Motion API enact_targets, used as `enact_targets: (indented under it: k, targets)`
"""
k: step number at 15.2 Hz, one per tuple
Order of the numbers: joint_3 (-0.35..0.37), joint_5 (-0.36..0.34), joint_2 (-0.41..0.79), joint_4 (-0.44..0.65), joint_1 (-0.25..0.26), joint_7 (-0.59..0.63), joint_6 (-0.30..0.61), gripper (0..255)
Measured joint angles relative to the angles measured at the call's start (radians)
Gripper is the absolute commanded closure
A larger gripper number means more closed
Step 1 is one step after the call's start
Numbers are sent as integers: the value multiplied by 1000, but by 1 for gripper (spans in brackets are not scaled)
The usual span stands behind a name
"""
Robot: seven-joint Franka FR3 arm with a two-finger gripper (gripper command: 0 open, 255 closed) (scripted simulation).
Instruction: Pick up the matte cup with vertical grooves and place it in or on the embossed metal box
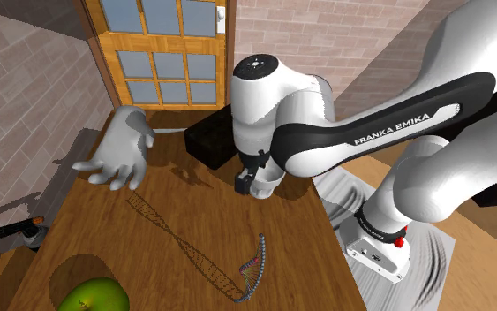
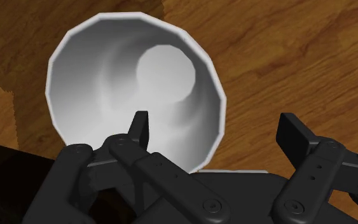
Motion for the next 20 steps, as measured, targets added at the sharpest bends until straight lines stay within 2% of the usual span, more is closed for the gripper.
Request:
enact_targets:
  k: [3, 9, 10, 20]
  targets:
    - [8, -9, 23, -20, -7, 9, 42, 0]
    - [10, -10, 28, -29, -8, 11, 55, 0]
    - [10, -10, 28, -29, -8, 11, 55, 255]
    - [10, -11, 28, -29, -8, 11, 56, 255]
